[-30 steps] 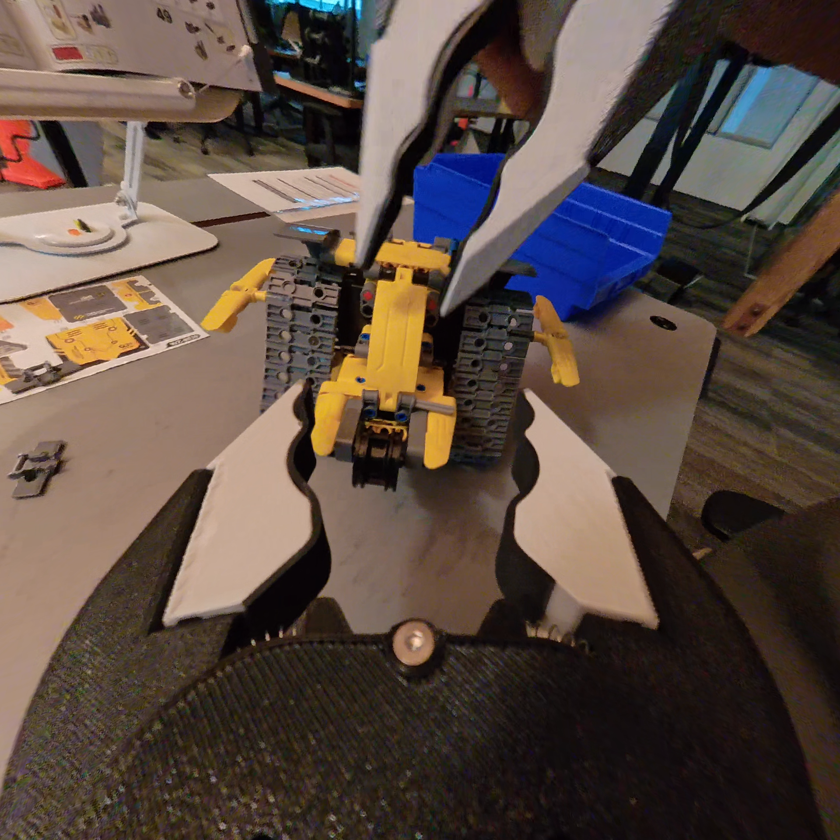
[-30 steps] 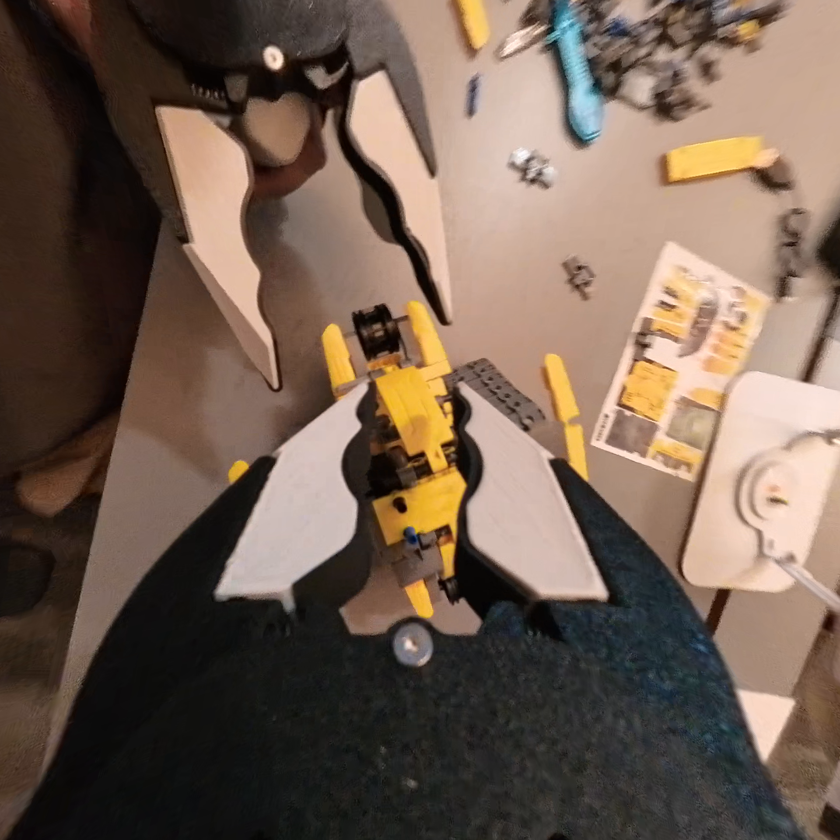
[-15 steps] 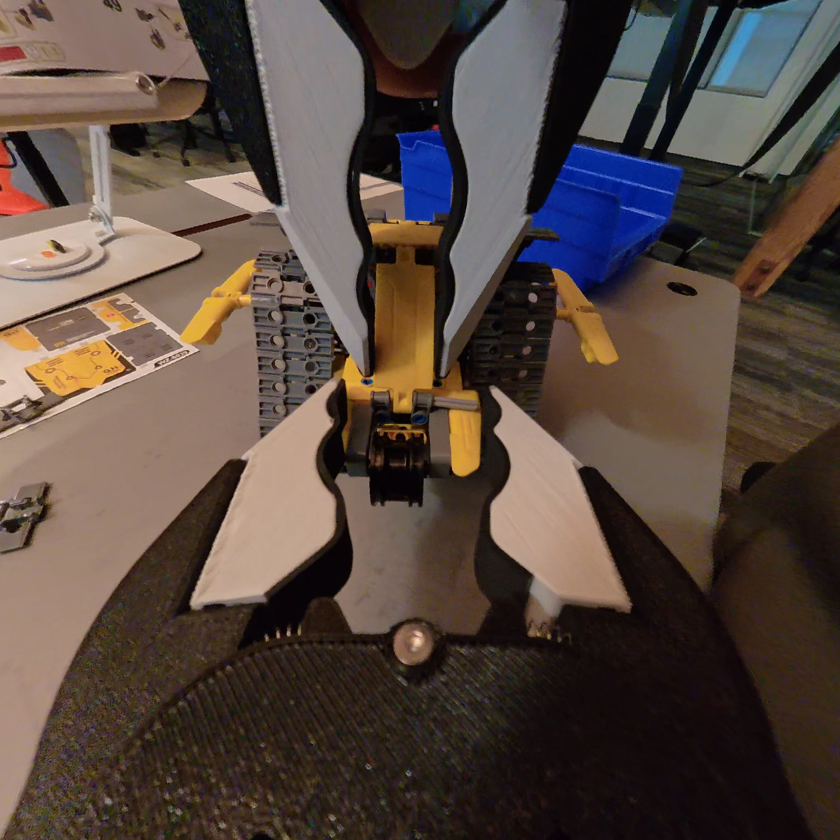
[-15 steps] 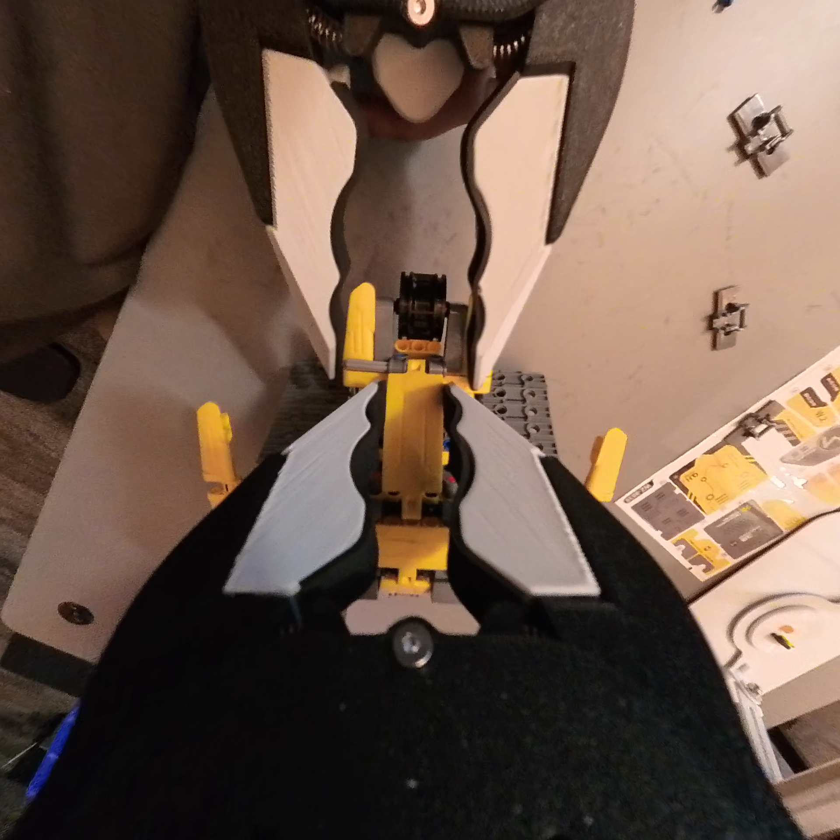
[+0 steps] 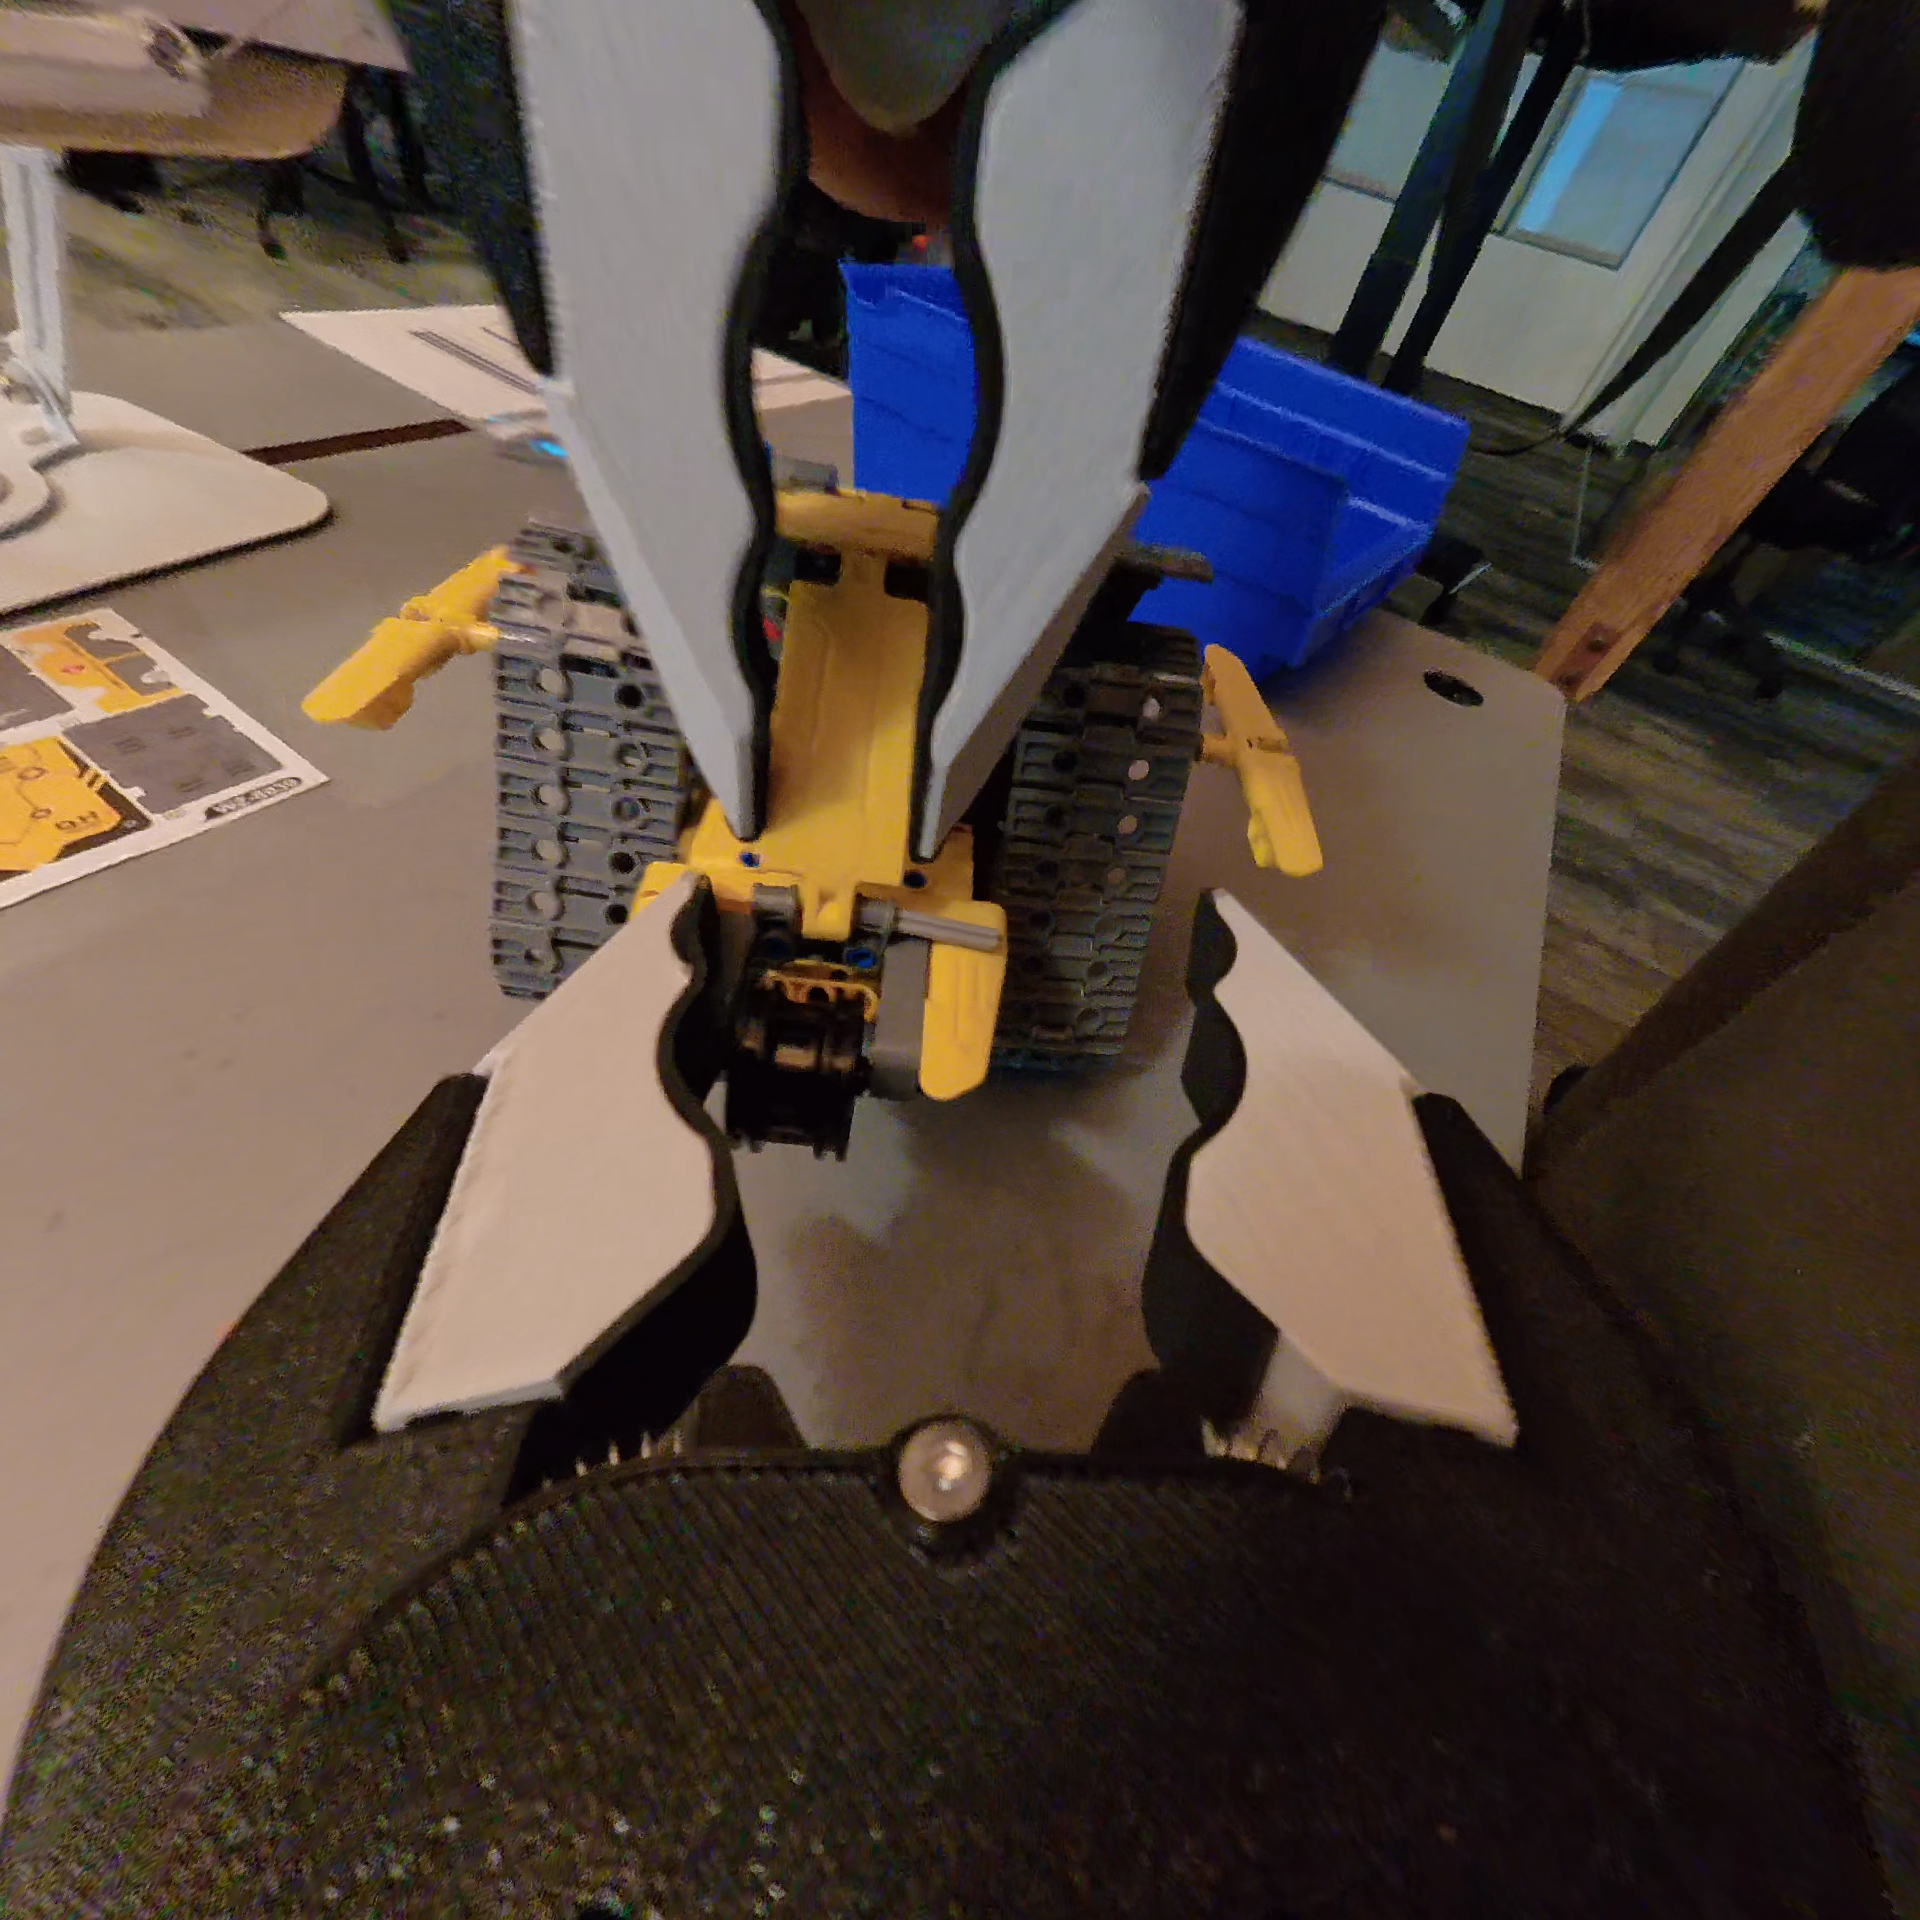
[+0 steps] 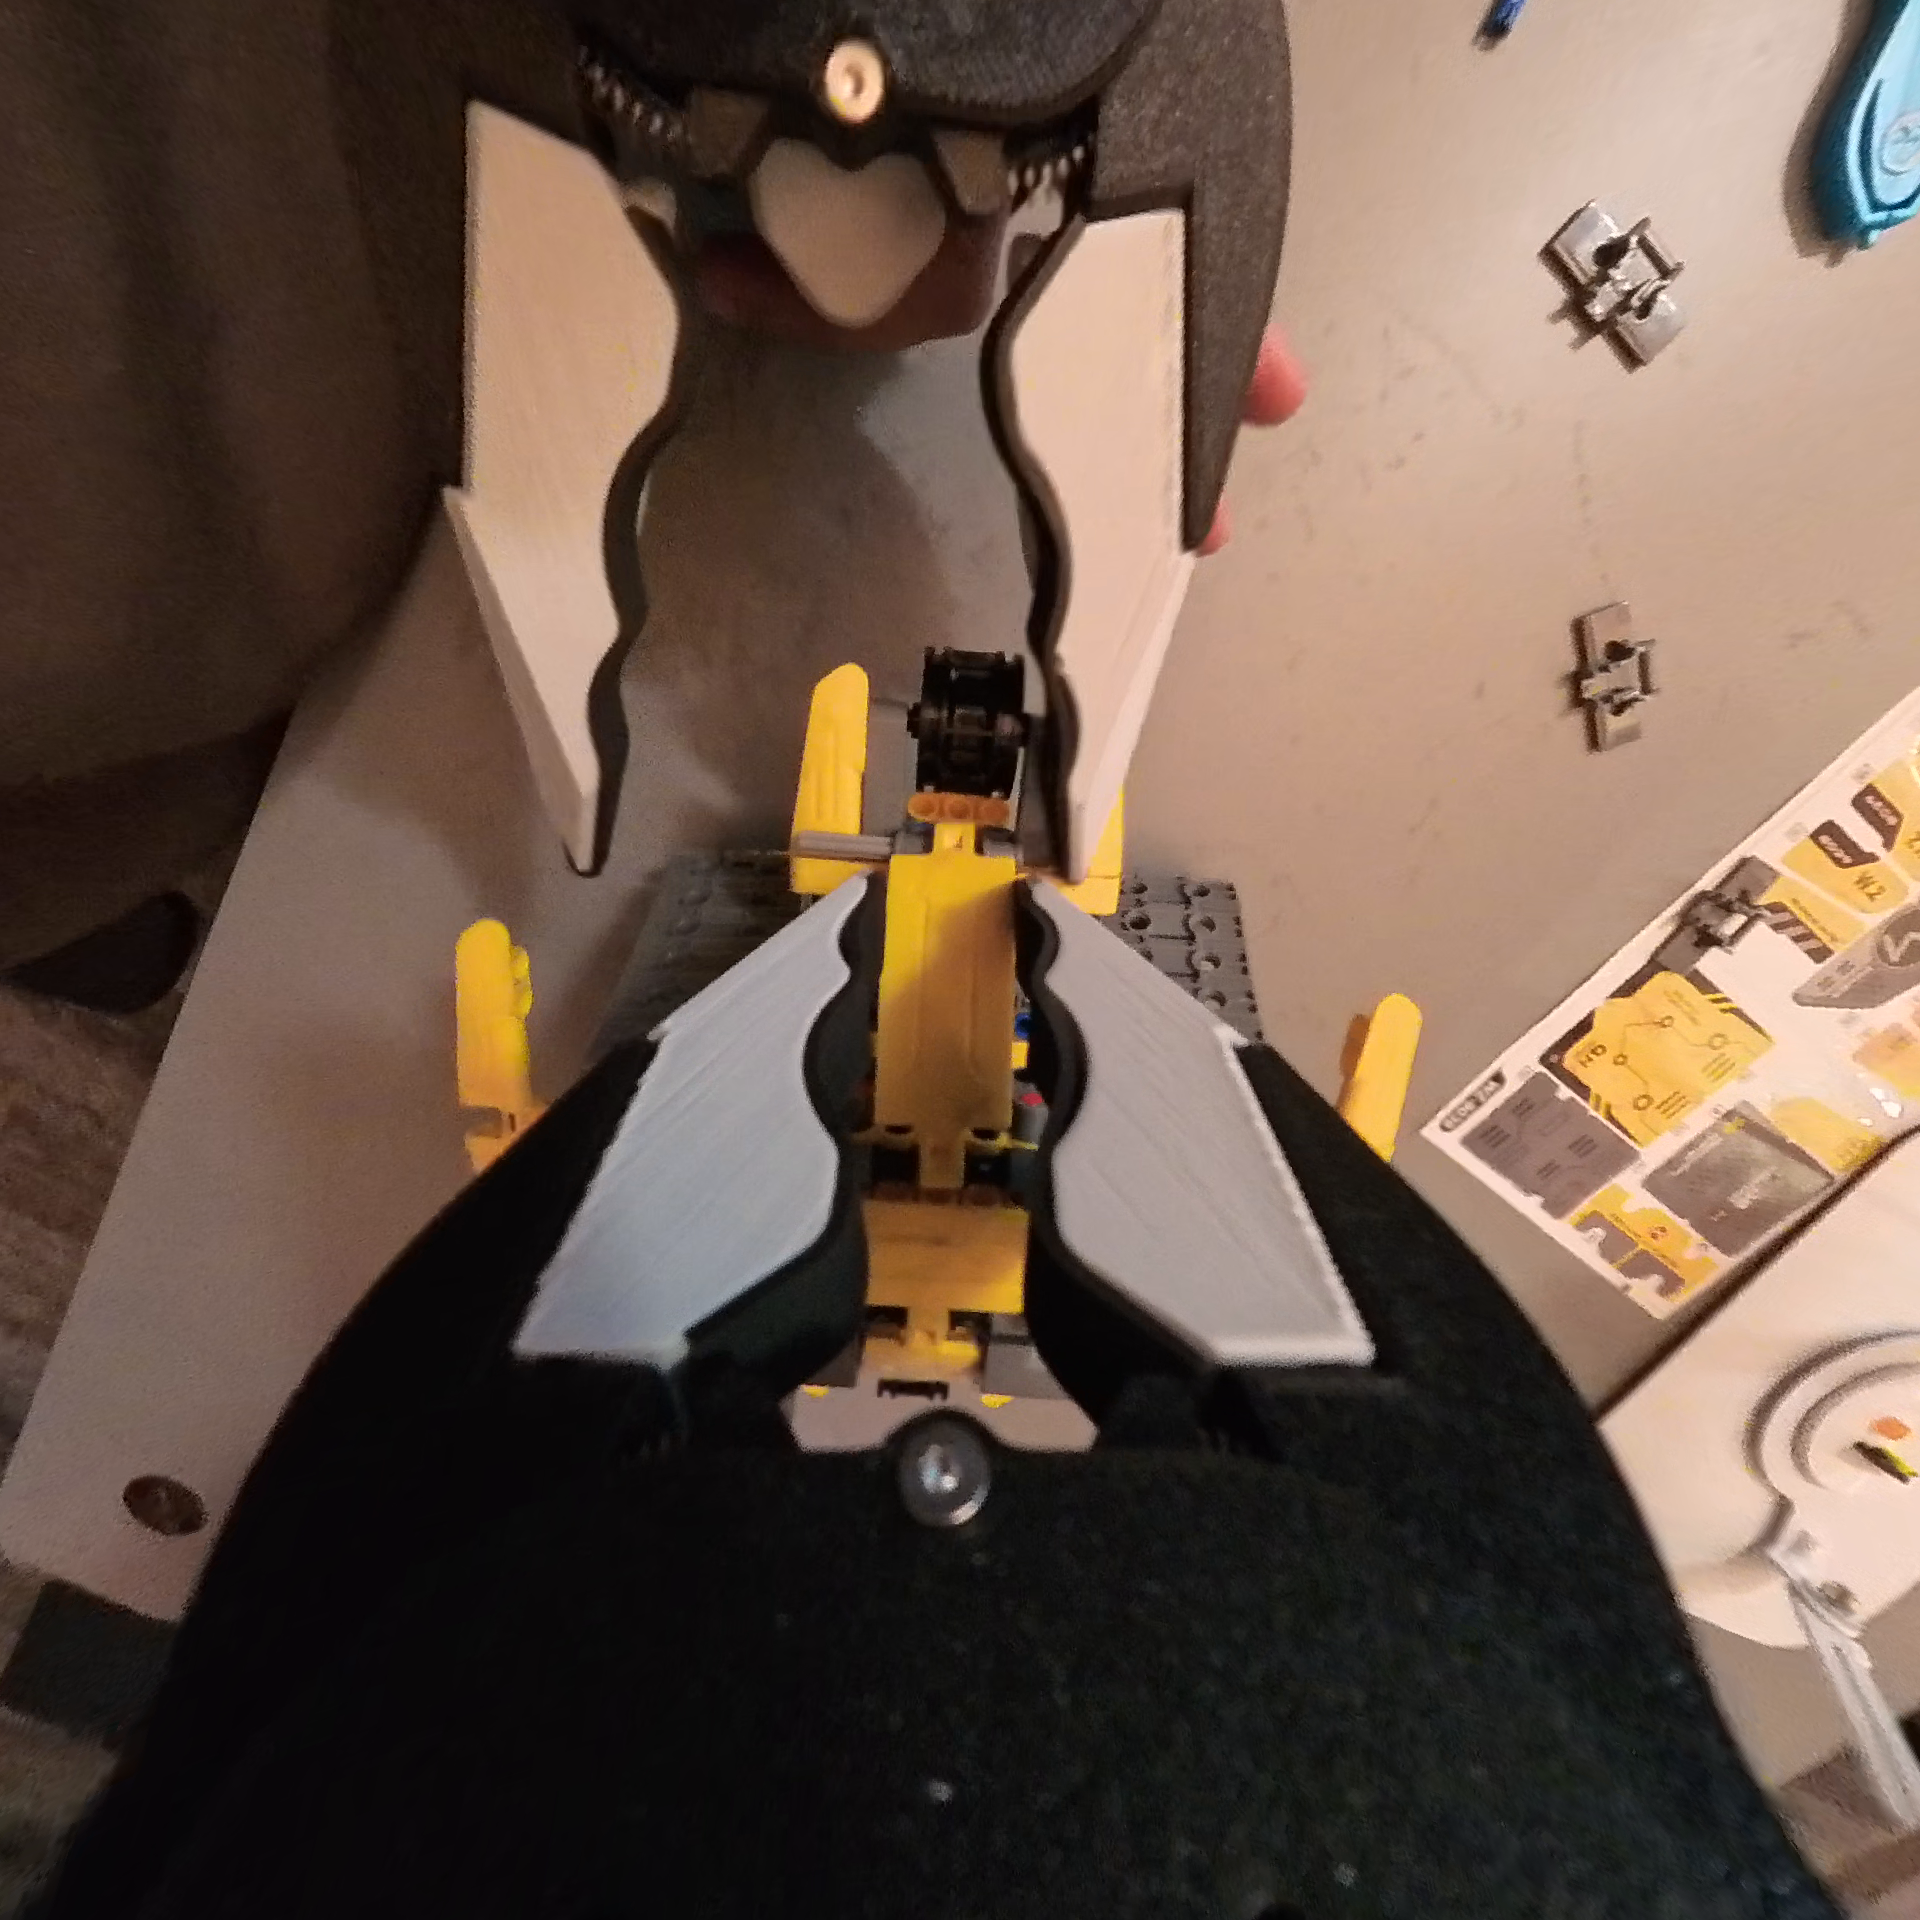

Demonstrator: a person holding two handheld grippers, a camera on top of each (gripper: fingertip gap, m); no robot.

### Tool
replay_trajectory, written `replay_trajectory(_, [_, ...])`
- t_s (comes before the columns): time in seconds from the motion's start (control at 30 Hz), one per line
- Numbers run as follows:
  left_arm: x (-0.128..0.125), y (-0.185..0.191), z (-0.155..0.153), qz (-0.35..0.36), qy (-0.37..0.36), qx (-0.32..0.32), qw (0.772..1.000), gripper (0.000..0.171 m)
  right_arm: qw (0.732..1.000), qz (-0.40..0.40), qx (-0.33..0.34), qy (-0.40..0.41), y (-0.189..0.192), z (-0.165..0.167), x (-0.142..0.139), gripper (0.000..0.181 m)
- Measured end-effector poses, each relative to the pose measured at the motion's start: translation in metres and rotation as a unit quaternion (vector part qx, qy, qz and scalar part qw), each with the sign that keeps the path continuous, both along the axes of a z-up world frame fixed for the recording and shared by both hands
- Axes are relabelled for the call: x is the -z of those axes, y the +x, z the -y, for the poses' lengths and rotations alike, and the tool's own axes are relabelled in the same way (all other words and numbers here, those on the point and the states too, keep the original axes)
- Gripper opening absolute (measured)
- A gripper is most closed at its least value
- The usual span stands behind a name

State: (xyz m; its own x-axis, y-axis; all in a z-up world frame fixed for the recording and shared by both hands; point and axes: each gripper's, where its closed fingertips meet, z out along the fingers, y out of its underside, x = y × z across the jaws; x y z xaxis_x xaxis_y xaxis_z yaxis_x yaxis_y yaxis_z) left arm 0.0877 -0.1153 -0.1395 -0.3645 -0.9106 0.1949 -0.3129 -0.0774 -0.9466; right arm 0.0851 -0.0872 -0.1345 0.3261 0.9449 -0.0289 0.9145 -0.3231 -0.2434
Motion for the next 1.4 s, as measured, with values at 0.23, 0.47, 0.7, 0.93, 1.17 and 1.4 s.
replay_trajectory(0.23, [-0.017,0.022,-0.025,-0.007,0.048,-0.012,0.999,0.118,0.994,-0.072,0.065,0.042,0.016,0.000,-0.011,0.023])
replay_trajectory(0.47, [0.001,0.055,-0.005,-0.004,0.048,0.069,0.996,0.081,0.976,-0.136,0.146,0.085,0.045,0.009,-0.022,0.023])
replay_trajectory(0.7, [-0.014,0.072,0.015,0.026,0.041,0.140,0.989,0.070,0.941,-0.194,0.242,0.133,0.071,0.032,-0.029,0.024])
replay_trajectory(0.93, [-0.023,0.082,0.032,0.040,0.092,0.179,0.979,0.071,0.894,-0.225,0.331,0.199,0.083,0.056,-0.037,0.023])
replay_trajectory(1.17, [-0.024,0.085,0.043,0.049,0.081,0.204,0.974,0.082,0.839,-0.270,0.398,0.255,0.082,0.068,-0.047,0.024])
replay_trajectory(1.4, [-0.028,0.084,0.058,0.072,0.129,0.274,0.950,0.093,0.860,-0.210,0.392,0.249,0.080,0.073,-0.041,0.023])
